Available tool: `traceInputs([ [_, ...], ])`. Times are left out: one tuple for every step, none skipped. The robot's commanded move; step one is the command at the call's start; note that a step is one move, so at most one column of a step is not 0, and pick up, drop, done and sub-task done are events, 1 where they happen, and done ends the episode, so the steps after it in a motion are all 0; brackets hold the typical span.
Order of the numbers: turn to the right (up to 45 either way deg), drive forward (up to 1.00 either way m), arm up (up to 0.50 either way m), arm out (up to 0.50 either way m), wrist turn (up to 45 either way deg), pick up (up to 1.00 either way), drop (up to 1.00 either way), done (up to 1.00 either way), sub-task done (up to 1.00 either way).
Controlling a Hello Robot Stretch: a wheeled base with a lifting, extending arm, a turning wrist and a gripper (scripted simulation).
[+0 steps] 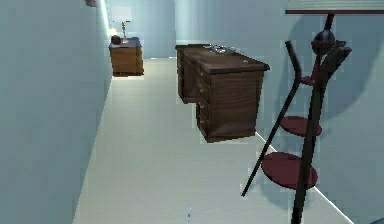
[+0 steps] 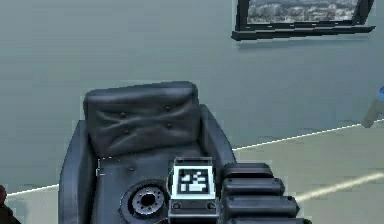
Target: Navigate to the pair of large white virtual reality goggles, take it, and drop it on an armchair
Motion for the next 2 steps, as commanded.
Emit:
traceInputs([
  [0.0,0.00,0.00,0.46,0.0,0.00,0.00,0.00,0.00],
  [0.0,0.00,0.00,0.00,45.0,0.00,0.00,0.00,0.00],
])
